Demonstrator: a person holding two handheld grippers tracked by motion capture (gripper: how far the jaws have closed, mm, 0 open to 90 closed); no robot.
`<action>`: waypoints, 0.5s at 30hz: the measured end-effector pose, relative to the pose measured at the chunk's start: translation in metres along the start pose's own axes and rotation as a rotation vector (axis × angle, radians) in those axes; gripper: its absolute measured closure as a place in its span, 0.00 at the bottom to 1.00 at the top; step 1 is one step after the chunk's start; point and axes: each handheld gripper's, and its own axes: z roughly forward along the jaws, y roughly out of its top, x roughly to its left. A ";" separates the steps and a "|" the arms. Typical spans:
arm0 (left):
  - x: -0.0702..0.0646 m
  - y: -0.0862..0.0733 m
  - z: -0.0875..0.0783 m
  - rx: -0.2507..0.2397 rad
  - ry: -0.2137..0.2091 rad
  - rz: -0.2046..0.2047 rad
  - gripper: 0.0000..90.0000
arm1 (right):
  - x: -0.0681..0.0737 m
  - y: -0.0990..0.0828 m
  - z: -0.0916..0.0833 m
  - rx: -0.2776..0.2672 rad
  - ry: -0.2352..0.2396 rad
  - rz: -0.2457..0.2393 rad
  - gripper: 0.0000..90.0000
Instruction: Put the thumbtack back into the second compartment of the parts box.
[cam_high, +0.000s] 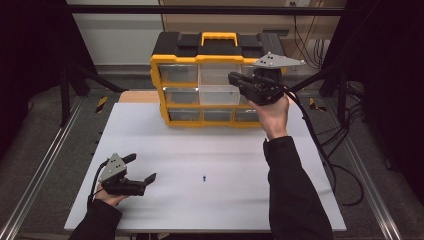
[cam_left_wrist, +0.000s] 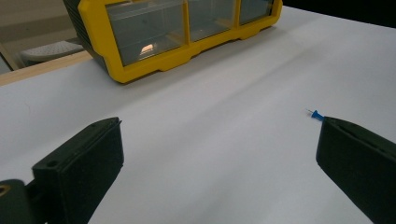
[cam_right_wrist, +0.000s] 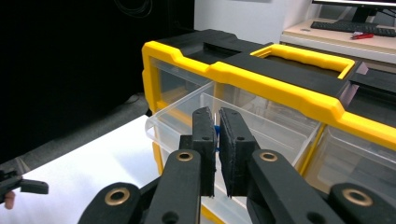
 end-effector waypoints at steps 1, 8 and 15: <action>0.000 0.000 0.000 0.000 0.000 0.000 0.01 | -0.001 0.001 0.002 0.000 -0.001 0.002 0.95; 0.000 0.000 0.000 -0.002 0.000 0.000 0.01 | -0.006 0.002 0.010 0.012 -0.022 0.009 0.95; 0.000 0.000 0.000 -0.001 0.000 0.000 0.01 | -0.013 0.001 0.020 0.028 -0.042 0.008 0.95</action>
